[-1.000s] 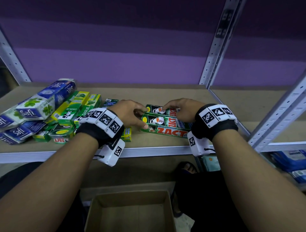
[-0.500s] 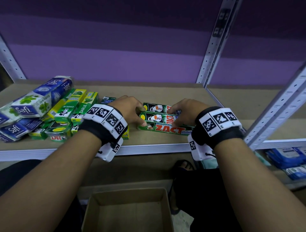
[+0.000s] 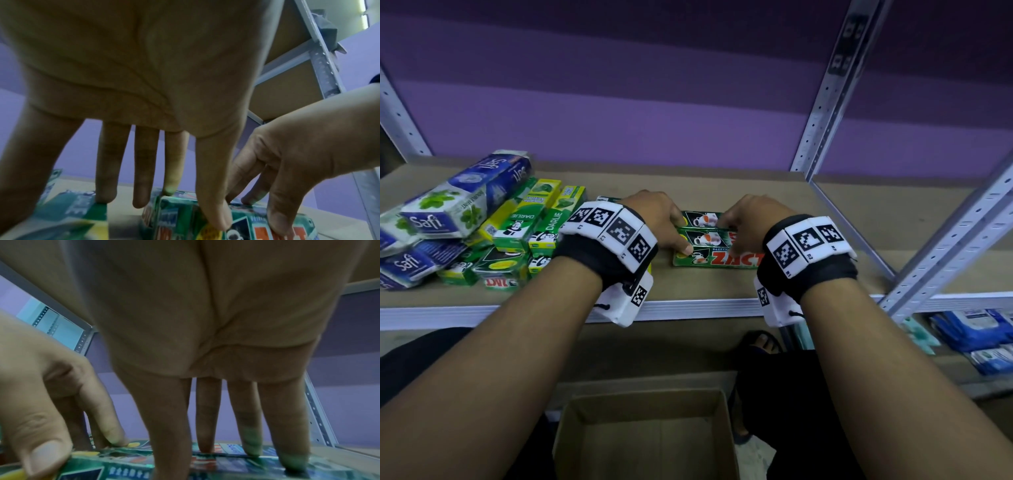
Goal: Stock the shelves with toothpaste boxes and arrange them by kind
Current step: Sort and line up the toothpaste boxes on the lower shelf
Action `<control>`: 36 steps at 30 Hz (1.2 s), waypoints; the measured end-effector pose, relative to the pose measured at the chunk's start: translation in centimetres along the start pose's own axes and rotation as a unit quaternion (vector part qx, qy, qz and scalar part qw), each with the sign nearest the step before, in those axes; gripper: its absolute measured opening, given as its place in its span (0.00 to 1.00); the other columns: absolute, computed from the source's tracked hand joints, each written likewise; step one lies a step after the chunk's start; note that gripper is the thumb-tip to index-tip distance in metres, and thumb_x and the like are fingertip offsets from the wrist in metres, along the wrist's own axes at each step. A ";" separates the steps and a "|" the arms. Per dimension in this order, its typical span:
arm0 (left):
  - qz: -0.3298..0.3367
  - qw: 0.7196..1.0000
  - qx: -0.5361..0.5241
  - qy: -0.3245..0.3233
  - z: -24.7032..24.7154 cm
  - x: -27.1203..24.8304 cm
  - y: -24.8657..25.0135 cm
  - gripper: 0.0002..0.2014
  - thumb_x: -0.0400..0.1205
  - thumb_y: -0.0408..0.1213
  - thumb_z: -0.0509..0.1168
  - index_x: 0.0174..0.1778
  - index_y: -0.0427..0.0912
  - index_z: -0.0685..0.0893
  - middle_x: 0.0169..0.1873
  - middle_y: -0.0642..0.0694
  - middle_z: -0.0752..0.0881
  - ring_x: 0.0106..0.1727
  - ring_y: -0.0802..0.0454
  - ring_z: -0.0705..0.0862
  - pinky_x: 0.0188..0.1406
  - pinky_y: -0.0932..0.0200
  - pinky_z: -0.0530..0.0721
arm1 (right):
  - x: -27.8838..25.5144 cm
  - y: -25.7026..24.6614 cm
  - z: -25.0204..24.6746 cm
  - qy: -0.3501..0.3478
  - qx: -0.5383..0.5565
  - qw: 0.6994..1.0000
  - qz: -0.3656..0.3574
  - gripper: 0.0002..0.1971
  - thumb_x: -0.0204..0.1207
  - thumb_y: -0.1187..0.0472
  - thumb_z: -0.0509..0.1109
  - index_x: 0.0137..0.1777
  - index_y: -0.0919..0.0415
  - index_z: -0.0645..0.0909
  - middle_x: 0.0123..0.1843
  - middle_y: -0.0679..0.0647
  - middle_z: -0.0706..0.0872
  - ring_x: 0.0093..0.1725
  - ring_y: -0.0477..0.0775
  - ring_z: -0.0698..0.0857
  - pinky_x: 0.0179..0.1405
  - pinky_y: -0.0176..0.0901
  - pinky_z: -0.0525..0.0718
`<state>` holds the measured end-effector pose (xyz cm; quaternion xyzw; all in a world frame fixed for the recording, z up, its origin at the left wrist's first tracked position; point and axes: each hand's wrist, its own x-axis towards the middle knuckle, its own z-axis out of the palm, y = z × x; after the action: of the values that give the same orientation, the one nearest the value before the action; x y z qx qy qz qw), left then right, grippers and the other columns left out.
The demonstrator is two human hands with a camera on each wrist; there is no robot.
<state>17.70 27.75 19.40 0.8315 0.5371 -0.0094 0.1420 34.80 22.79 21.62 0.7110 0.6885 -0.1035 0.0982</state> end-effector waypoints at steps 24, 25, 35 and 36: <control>-0.026 0.997 -0.064 0.039 -0.2 0.1 -2.3 0.27 0.77 0.61 0.68 0.67 0.50 0.83 0.67 0.49 0.83 0.67 0.48 0.80 0.64 0.57 0.77 | 8.6 1.8 0.1 0.062 0.101 0.993 0.018 0.27 0.57 0.62 0.87 0.57 0.42 0.89 0.58 0.46 0.90 0.51 0.52 0.88 0.50 0.43 0.83; -0.025 0.997 -0.066 0.040 -0.2 0.0 -2.3 0.26 0.77 0.61 0.68 0.65 0.50 0.84 0.65 0.48 0.83 0.66 0.48 0.80 0.64 0.57 0.77 | 8.8 1.9 0.1 0.067 0.103 0.992 0.017 0.27 0.58 0.62 0.87 0.57 0.43 0.89 0.58 0.46 0.90 0.51 0.53 0.88 0.51 0.42 0.83; -0.023 0.991 -0.116 0.061 -0.2 0.1 -2.5 0.18 0.76 0.58 0.71 0.57 0.54 0.87 0.53 0.55 0.82 0.54 0.56 0.78 0.60 0.61 0.77 | 10.0 2.4 -0.3 0.063 0.114 0.991 0.010 0.28 0.65 0.67 0.83 0.66 0.49 0.87 0.65 0.51 0.88 0.60 0.56 0.86 0.56 0.40 0.77; -0.026 0.989 -0.127 0.069 -0.2 0.2 -2.5 0.17 0.75 0.58 0.72 0.57 0.55 0.87 0.51 0.57 0.81 0.54 0.56 0.78 0.60 0.61 0.77 | 10.0 2.4 -0.2 0.066 0.118 0.991 0.010 0.28 0.65 0.67 0.83 0.66 0.49 0.87 0.65 0.51 0.88 0.60 0.55 0.86 0.56 0.40 0.77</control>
<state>15.52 28.93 18.99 0.7913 0.5635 0.1124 0.2090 37.54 32.36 19.01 0.7298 0.6693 -0.1356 -0.0310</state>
